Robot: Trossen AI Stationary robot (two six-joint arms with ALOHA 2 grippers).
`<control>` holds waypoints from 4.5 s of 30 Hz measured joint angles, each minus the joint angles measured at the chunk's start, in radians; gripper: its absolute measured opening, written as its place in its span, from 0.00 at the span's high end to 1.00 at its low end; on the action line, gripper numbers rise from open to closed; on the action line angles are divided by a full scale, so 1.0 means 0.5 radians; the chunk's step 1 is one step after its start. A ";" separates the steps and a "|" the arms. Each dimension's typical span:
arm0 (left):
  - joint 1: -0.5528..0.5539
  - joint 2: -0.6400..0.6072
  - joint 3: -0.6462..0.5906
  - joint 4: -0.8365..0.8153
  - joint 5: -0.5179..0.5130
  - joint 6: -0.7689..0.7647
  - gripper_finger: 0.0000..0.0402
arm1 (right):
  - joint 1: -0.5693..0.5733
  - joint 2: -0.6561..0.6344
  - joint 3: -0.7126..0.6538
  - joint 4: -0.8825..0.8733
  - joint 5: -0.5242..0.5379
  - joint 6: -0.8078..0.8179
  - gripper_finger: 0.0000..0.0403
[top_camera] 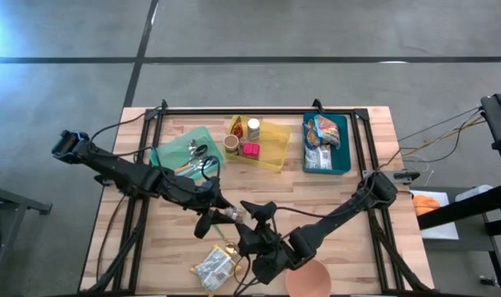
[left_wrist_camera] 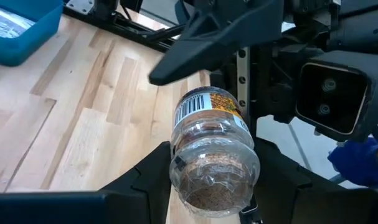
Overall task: Pick & Place Food Item
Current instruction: Put the brown seasoning bottle into the yellow bin
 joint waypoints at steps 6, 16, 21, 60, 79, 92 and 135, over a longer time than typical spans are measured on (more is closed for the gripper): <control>0.033 0.000 0.091 -0.213 -0.085 0.019 0.58 | 0.020 0.000 0.000 -0.209 0.158 0.087 0.10; 0.226 0.000 0.275 -0.651 -0.128 0.136 0.58 | 0.037 -0.140 0.000 -0.973 -0.071 1.102 0.10; 0.355 0.002 0.281 -0.647 -0.117 0.189 0.58 | 0.032 -0.256 -0.014 -1.250 -0.373 1.442 0.10; 1.210 1.387 1.432 -1.300 -0.172 1.747 0.58 | 0.029 -1.102 -1.260 -1.089 -0.686 2.222 0.10; 1.382 1.872 2.120 -1.872 0.055 1.965 0.58 | -0.043 -1.111 -1.231 -1.103 -0.684 2.038 0.10; 1.389 2.032 2.138 -1.955 0.095 2.134 0.58 | -0.041 -1.113 -1.238 -1.104 -0.689 2.039 0.10; 1.403 2.046 1.925 -1.937 0.121 2.299 0.58 | -0.040 -1.113 -1.137 -1.076 -0.700 2.055 0.10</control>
